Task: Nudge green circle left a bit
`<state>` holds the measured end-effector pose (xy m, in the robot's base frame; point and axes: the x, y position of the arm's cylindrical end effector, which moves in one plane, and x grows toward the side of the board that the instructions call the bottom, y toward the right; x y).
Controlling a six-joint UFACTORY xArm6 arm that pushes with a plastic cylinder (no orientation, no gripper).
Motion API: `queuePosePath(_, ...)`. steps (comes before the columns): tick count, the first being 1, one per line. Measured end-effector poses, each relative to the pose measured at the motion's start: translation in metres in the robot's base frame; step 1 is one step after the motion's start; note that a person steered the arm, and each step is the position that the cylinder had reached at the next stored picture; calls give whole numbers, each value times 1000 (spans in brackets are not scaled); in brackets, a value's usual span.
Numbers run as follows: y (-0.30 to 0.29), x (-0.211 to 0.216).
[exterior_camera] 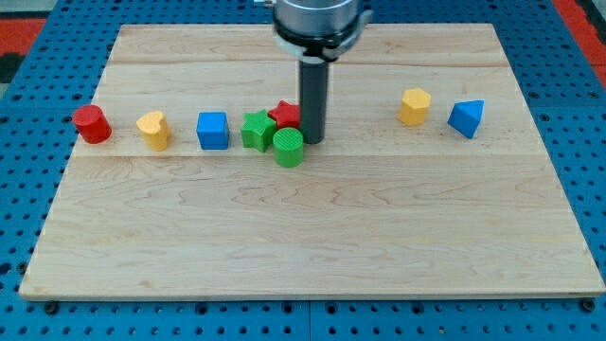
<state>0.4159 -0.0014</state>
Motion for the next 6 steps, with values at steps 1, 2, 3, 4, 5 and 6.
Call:
queuePosePath(1, 0, -6)
queuePosePath(2, -28, -24)
queuePosePath(3, -44, -24)
queuePosePath(4, -12, -15)
queuePosePath(5, 10, 5)
queuePosePath(6, 9, 22)
